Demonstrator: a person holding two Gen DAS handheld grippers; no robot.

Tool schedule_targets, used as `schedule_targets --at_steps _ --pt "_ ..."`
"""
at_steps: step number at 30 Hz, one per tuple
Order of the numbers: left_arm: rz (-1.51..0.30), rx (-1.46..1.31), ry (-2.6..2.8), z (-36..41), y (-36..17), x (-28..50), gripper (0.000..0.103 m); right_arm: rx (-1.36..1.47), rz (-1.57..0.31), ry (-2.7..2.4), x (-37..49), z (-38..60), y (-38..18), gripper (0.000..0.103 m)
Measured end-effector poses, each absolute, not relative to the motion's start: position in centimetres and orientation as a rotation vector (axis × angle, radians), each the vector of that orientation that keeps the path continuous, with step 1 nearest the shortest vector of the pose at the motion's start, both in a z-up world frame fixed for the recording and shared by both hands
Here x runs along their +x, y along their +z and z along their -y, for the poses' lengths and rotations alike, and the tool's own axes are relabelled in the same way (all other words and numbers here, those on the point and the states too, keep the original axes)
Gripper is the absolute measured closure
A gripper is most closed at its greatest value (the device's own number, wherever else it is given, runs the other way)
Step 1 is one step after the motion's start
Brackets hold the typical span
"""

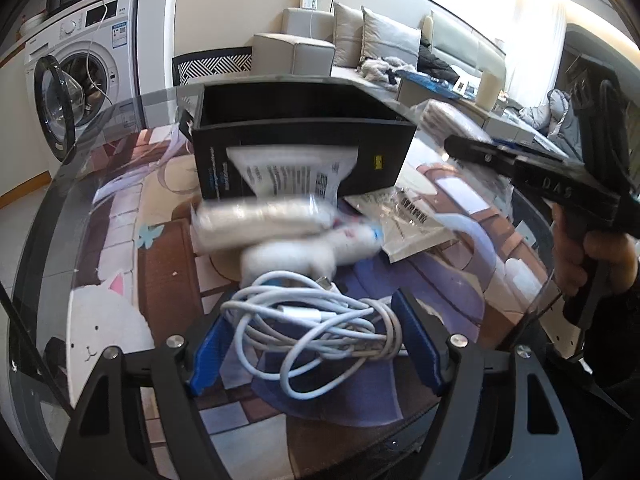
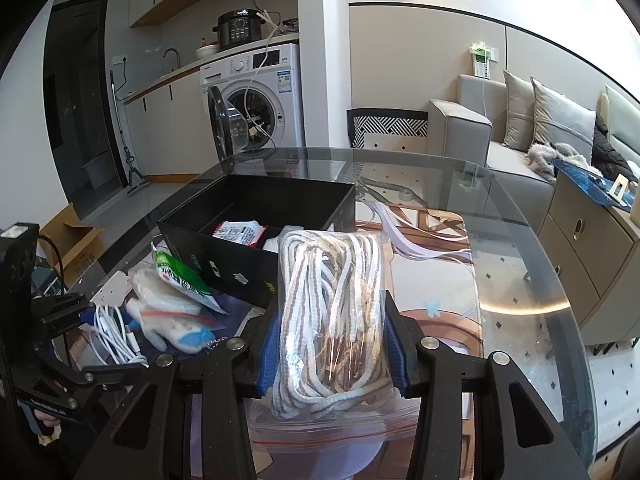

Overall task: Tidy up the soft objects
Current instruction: 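Grasp the white cable bundle with the left gripper while the right gripper holds the rope bag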

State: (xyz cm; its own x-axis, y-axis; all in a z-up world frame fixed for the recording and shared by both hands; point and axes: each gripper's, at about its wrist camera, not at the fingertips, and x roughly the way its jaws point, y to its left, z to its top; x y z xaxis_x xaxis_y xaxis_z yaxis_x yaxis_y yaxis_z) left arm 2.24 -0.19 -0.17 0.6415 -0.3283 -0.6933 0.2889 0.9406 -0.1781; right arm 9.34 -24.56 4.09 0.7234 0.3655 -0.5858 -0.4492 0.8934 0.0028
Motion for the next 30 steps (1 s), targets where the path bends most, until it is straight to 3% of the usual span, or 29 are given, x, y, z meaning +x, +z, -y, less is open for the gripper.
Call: schedule_targets --at_steps 20,21,23,30 --pt "-0.76 -0.062 -0.381 -0.3 1.8 1.5 0.028 -0.154 -0.602 0.467 9.3 24.0 4.0 0.059" --pt "-0.756 -0.064 -0.384 -0.3 1.9 1.4 0.029 -0.154 -0.601 0.468 9.1 24.0 4.1 0.059" --pt "-0.754 -0.073 -0.39 -0.4 2.3 1.3 0.054 -0.155 -0.597 0.469 9.0 24.0 4.3 0.059" --pt "-0.768 -0.089 -0.373 -0.7 1.4 2.0 0.054 -0.161 -0.603 0.471 9.0 23.9 4.0 0.059"
